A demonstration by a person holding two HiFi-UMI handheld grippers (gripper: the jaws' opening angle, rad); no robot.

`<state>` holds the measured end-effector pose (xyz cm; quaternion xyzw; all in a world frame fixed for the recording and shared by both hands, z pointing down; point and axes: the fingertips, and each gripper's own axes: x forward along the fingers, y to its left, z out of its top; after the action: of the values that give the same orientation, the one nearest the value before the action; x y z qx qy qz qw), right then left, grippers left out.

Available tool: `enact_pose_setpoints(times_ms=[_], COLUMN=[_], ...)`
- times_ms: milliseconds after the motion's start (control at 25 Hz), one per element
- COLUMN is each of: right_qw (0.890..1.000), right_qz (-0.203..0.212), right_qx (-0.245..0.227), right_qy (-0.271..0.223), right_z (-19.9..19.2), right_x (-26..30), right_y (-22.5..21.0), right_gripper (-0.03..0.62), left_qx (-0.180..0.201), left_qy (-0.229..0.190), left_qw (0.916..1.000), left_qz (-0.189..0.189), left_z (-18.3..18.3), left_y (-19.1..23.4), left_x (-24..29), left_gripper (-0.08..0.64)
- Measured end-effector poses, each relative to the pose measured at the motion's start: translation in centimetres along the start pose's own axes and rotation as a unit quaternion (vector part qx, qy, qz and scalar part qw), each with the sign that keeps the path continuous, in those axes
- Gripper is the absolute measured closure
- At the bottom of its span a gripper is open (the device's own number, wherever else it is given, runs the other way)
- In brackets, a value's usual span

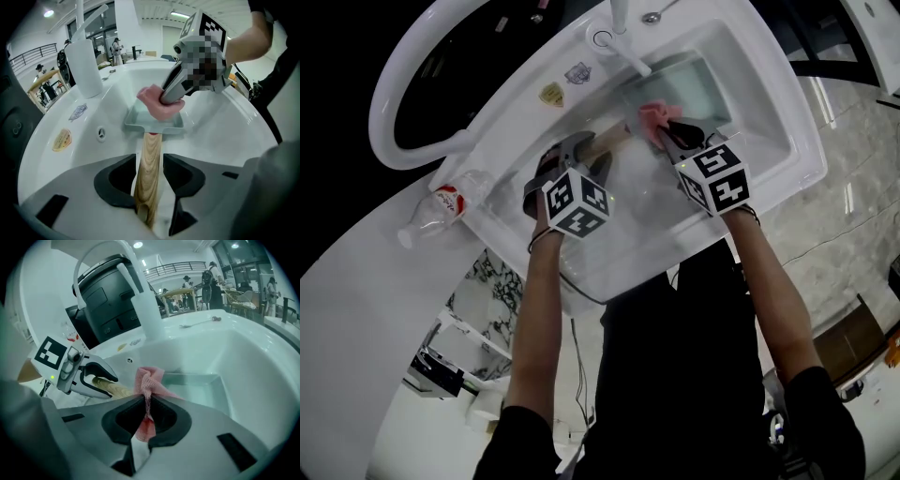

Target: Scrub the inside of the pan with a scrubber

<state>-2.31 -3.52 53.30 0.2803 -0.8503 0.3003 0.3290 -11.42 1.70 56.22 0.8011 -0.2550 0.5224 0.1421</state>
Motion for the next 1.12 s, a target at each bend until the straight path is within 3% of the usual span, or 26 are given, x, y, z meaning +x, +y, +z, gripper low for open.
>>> enact_pose_setpoints(times_ms=[200,360,520,1120], right_qw=[0.999,0.998,0.997,0.998], right_qz=[-0.006,-0.015,-0.017,-0.009], right_qx=[-0.004,0.004,0.018,0.039], right_qy=[0.034,0.053,0.067,0.058], right_z=[-1.5,-2.4,-2.5,-1.5], right_x=[2.7,4.5,5.7,9.0], right_y=[-0.6,-1.1,-1.5,-2.1], right_gripper=[0.546,0.546,0.546,0.546], left_qx=[0.027,0.023,0.046,0.057], left_qy=[0.029,0.029,0.037,0.039], left_qw=[0.9992,0.9993,0.9981,0.9974], left_qz=[-0.002,-0.002,0.015,0.023], left_z=[-0.8,-1.2,-1.1,-1.6], left_y=[-0.2,0.0,0.1,-0.1], left_x=[1.0,1.3,1.4,2.1], left_gripper=[0.385,0.399,0.399,0.411])
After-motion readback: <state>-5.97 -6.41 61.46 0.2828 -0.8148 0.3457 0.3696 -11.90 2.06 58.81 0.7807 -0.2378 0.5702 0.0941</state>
